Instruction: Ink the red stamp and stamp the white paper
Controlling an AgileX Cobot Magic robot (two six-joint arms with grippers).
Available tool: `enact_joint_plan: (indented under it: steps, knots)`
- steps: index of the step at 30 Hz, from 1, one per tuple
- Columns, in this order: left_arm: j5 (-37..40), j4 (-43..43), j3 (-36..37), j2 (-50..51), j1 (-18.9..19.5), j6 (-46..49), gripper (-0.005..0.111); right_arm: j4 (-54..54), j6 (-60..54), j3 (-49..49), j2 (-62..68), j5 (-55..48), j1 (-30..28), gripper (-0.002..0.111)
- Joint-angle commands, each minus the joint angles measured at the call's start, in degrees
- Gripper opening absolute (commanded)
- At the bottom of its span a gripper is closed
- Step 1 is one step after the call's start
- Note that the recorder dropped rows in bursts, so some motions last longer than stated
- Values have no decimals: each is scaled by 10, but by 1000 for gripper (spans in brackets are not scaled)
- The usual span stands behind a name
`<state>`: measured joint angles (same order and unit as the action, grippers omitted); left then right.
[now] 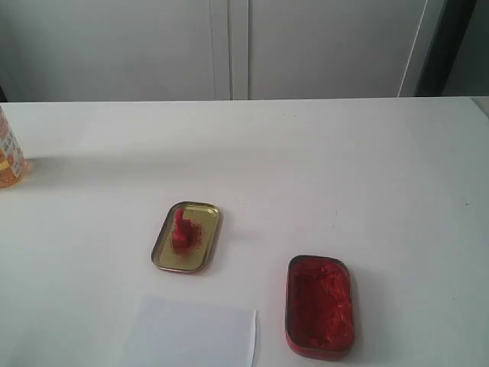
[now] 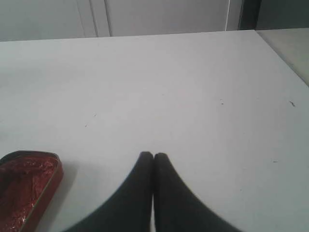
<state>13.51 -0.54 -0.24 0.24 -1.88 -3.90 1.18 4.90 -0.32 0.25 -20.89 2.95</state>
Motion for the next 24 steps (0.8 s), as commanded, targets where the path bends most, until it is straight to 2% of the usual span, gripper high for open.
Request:
enact_joint_plan:
  steps: [1, 9, 20, 24]
  knots:
    - [-2, 0, 2, -2, -3, -1, 0, 0, 0, 3, -2, 8, -2, 0]
    - [-19, 0, 2, -2, -3, -1, 0, 0, 0, 3, -2, 8, -2, 0]
    - [-224, 0, 2, -2, -3, -1, 0, 0, 0, 3, -2, 8, -2, 0]
    - [-247, 0, 2, -2, -3, -1, 0, 0, 0, 3, -2, 8, -2, 0]
